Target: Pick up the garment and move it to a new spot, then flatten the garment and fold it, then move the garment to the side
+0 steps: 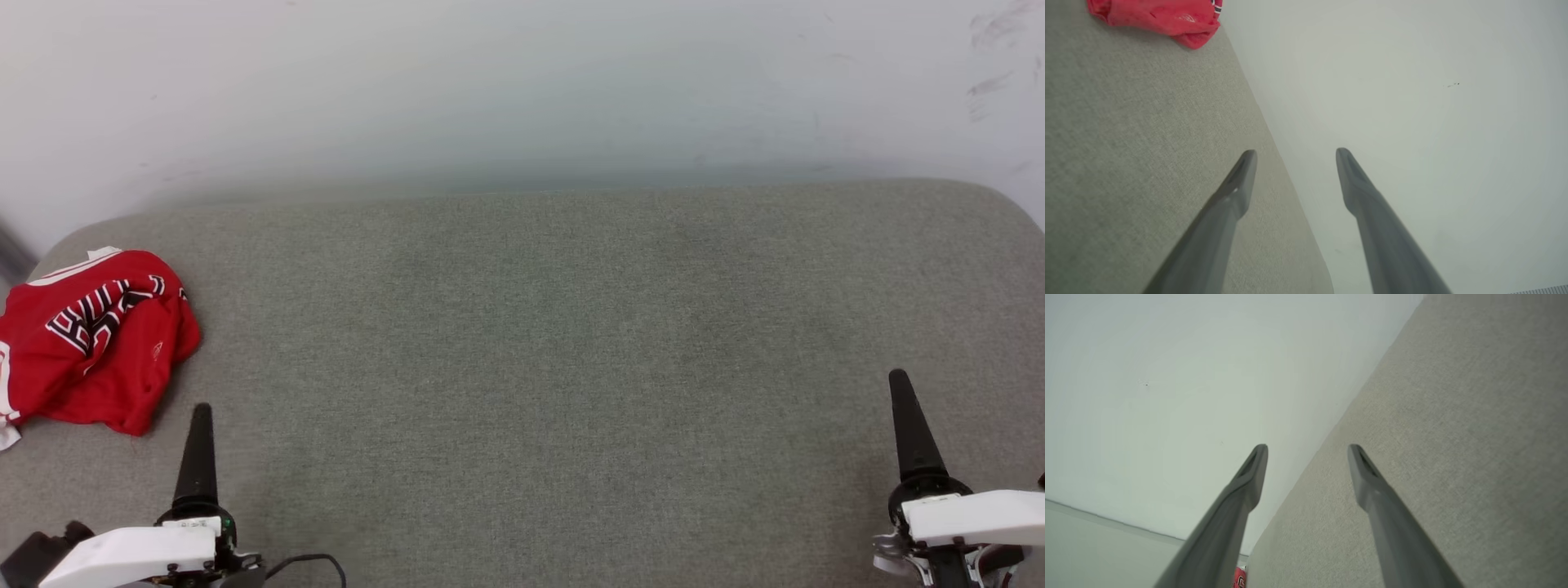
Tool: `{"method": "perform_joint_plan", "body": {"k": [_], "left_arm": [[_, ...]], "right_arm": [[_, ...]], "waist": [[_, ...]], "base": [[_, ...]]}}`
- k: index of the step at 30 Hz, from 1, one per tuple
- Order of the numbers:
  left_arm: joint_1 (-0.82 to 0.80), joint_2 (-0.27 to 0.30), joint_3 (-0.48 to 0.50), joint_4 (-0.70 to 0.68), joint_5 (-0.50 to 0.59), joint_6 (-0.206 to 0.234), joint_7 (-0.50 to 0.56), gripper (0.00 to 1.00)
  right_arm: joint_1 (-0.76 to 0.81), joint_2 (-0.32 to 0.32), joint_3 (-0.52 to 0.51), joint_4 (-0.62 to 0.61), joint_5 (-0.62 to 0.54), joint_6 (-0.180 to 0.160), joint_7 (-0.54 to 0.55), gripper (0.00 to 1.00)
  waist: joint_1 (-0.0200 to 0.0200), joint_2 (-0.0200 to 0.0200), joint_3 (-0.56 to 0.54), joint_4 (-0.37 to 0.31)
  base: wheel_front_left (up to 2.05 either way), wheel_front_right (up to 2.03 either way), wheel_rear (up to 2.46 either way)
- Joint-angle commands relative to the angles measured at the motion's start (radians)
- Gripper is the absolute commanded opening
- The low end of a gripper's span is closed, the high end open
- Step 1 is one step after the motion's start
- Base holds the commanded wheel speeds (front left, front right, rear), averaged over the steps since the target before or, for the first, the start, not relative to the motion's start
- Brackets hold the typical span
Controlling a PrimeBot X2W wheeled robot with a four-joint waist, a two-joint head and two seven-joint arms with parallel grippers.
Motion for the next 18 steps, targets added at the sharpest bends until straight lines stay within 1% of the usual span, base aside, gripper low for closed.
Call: {"method": "perform_joint_plan", "body": {"k": [1, 6, 11, 12, 18], "left_arm": [[-0.008, 0.004, 0.020, -0.027, 0.048, -0.002, -0.012, 1.00], [-0.011, 0.005, 0.036, -0.071, 0.161, 0.012, -0.030, 1.00], [-0.008, 0.005, 0.023, -0.168, 0.295, 0.056, -0.047, 1.00], [-0.008, 0.005, 0.023, -0.168, 0.295, 0.056, -0.047, 1.00], [0.016, 0.005, -0.069, -0.260, 0.480, 0.117, -0.066, 1.00]], "right_arm": [[-0.013, -0.002, 0.007, -0.042, -0.074, 0.002, -0.013, 1.00], [-0.010, -0.002, 0.033, -0.094, -0.240, 0.002, -0.030, 1.00], [-0.009, -0.002, 0.058, -0.136, -0.385, 0.002, -0.047, 1.00], [-0.009, -0.002, 0.058, -0.136, -0.385, 0.002, -0.047, 1.00], [-0.008, -0.002, 0.071, -0.175, -0.553, 0.002, -0.066, 1.00]], "waist": [[-0.0001, 0.0000, 0.000, 0.000], [-0.0001, 0.0000, 0.002, -0.001], [-0.0001, 0.0000, 0.005, -0.002], [-0.0001, 0.0000, 0.005, -0.002], [-0.0001, 0.0000, 0.008, -0.002]], "base": [[0.00, 0.00, 0.00], [0.00, 0.00, 0.00], [0.00, 0.00, 0.00], [0.00, 0.00, 0.00], [0.00, 0.00, 0.00]]}}
